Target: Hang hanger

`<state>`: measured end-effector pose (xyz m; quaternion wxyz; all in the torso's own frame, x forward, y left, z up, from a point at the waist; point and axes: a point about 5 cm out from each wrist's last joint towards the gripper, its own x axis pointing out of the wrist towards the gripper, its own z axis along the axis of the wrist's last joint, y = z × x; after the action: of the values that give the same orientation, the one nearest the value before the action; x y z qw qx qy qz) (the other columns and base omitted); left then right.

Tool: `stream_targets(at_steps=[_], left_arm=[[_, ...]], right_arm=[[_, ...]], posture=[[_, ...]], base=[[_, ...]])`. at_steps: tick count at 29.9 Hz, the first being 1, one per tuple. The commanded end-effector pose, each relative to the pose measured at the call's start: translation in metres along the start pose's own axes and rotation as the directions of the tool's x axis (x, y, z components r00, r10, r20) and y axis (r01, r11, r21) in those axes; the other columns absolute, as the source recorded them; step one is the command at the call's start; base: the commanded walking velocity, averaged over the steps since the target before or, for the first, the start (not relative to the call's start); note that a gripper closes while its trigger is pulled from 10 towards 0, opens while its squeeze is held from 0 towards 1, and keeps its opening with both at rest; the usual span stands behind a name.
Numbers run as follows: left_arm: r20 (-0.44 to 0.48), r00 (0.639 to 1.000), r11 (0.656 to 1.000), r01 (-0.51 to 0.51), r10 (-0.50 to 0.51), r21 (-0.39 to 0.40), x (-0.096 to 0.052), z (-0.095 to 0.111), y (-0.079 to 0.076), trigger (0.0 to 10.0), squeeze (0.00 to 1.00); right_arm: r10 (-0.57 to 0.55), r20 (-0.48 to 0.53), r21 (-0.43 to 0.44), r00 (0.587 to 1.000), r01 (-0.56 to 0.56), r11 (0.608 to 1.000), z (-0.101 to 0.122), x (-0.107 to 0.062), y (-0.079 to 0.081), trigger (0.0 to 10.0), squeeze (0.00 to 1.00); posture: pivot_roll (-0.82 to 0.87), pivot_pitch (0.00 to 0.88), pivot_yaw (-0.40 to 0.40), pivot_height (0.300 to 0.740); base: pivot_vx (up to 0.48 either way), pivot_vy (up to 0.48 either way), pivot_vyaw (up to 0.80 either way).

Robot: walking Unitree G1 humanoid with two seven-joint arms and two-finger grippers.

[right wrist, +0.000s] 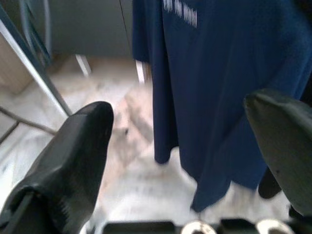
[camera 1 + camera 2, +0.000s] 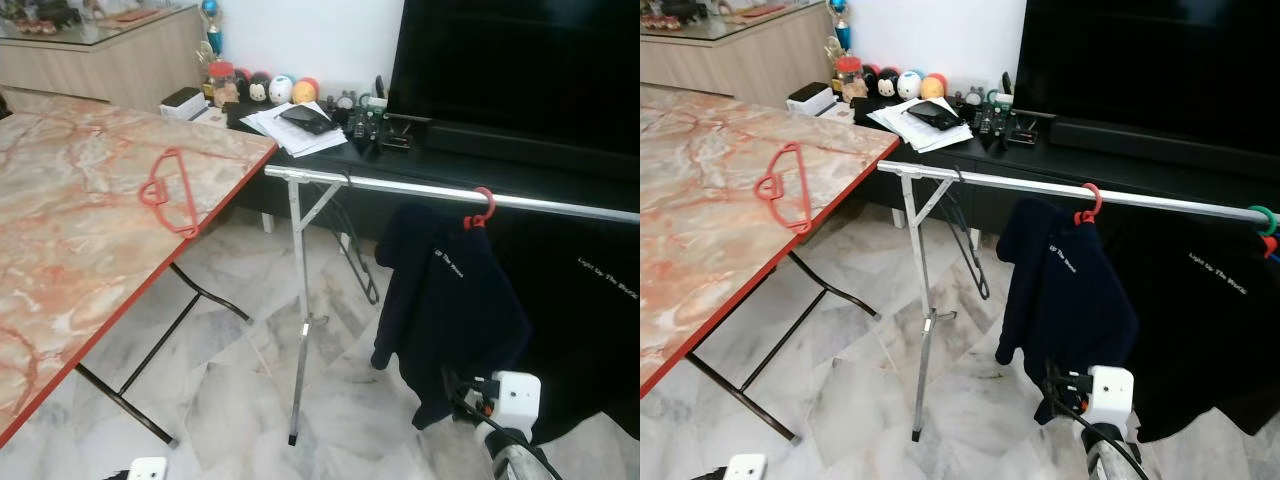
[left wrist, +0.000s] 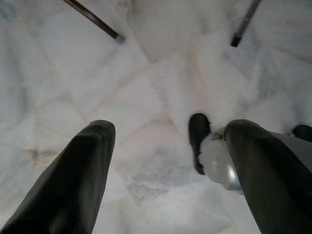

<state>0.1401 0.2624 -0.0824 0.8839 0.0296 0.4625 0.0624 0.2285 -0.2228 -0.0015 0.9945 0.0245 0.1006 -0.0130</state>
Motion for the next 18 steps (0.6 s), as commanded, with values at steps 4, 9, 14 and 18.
stream_targets(at_steps=[4,9,14,18], left_arm=[[-0.029,1.0,1.0,0.01,-0.011,-0.013,-0.001,-0.01,-0.006,10.0,0.0],[-0.032,0.999,1.0,0.016,-0.016,-0.008,0.0,-0.01,-0.012,10.0,0.0],[-0.031,0.999,1.0,0.024,-0.025,-0.015,0.001,-0.01,-0.021,10.0,0.0],[-0.034,0.999,0.999,0.031,-0.031,-0.017,0.001,-0.011,-0.025,10.0,0.0]], right_arm=[[0.03,0.146,-0.009,0.989,-0.029,1.0,0.042,0.018,0.011,10.0,0.0],[0.032,0.197,-0.016,0.98,-0.03,0.999,0.061,0.029,0.018,10.0,0.0],[0.027,0.203,-0.011,0.979,-0.026,1.0,0.07,0.034,0.021,10.0,0.0],[0.017,0.19,-0.008,0.982,-0.015,1.0,0.073,0.036,0.021,10.0,0.0]], posture=[[-0.05,0.0,-0.009,0.74],[-0.05,0.0,-0.01,0.74],[-0.04,0.0,-0.016,0.74],[-0.04,0.0,-0.016,0.74]], base=[[0.0,0.0,0.0],[0.0,0.0,0.0],[0.0,0.0,0.0],[0.249,0.0,0.0]])
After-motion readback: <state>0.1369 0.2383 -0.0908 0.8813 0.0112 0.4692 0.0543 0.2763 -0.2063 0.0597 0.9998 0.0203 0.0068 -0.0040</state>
